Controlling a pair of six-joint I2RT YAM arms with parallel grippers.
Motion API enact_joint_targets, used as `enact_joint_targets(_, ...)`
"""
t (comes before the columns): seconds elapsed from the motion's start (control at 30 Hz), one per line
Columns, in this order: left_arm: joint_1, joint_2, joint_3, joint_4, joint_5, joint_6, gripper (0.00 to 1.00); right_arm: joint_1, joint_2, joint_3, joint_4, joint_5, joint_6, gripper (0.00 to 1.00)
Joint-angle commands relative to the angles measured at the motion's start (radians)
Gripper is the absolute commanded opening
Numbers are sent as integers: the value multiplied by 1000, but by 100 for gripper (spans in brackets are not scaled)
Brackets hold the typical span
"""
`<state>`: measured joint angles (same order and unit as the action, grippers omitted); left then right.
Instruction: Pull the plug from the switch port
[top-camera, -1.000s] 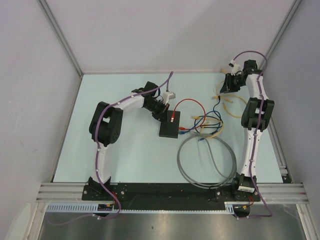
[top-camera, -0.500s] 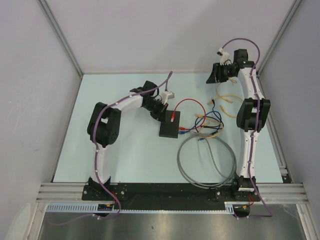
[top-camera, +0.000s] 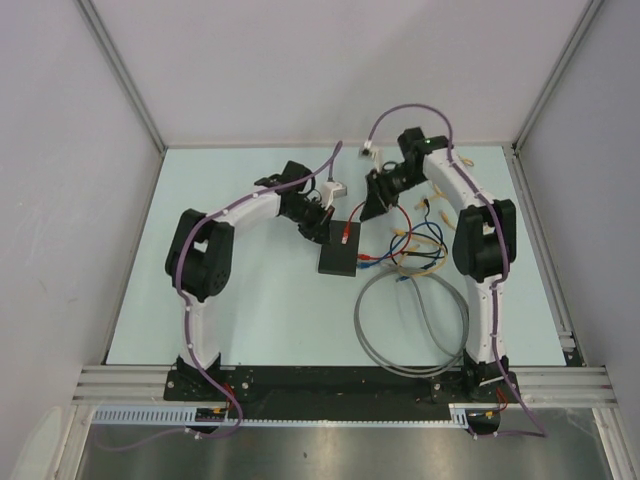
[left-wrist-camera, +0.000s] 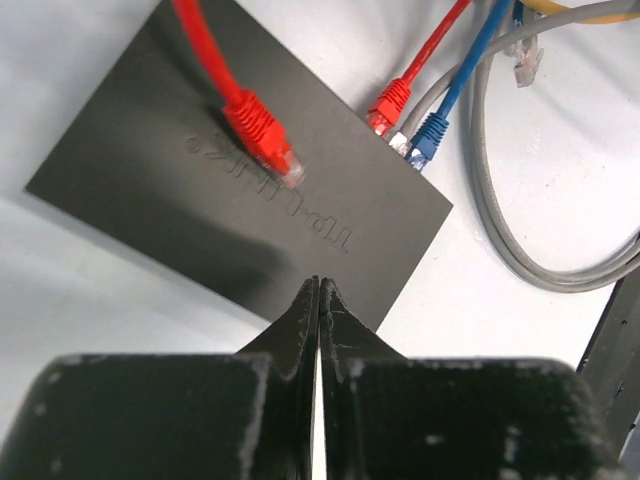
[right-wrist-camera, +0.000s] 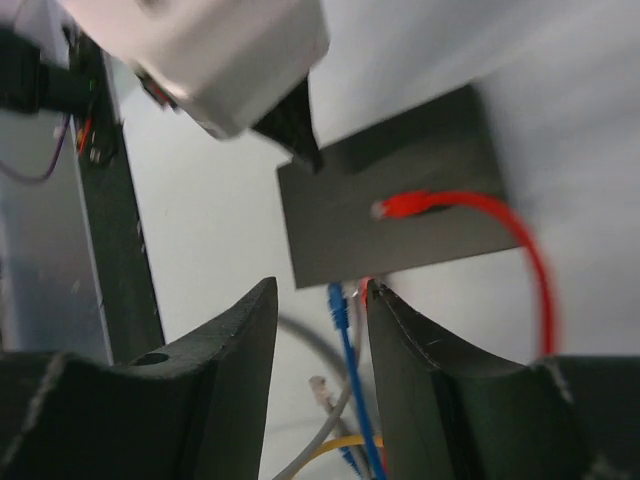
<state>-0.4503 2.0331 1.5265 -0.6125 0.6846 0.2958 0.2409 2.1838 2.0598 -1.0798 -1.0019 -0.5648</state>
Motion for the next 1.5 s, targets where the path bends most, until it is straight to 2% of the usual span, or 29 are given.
enact_joint_targets(0.0,-31,24,24,2,-16,8,1,26,18,-90,-227,23,-253,45)
enact_joint_targets(0.07,-33,36,23,0,-43,19,0,29,16,-130,-209,65,-254,45)
enact_joint_targets(0.2,-33,61,12,5,-74,11,0,43,31,-167,-140,155,-225,53)
enact_joint_targets(0.3,-31,96,20,-3,-114,-21,0,58,70,-162,-100,230,-159,54)
enact_joint_targets(0.37,-30,142,41,-44,-115,-44,0,61,89,-156,-97,217,-142,56)
enact_joint_targets(0.4,-30,145,34,-44,-111,-58,0,64,94,-161,-92,212,-136,65)
enact_joint_targets(0.53,-39,119,-34,-1,-132,-55,0,70,122,-161,-88,188,-123,67)
enact_joint_targets(0.93,-34,124,-45,-21,-94,-46,0,74,238,-81,-74,132,-63,61)
enact_joint_targets(1.13,-34,125,-46,-24,-117,-34,0,75,278,-66,-77,117,-58,54)
enact_joint_targets(1.23,-34,125,-51,-24,-117,-30,0,78,290,-61,-97,105,-79,49)
enact_joint_targets(1.47,-34,130,-48,-24,-119,-29,0,80,317,-63,-144,92,-132,45)
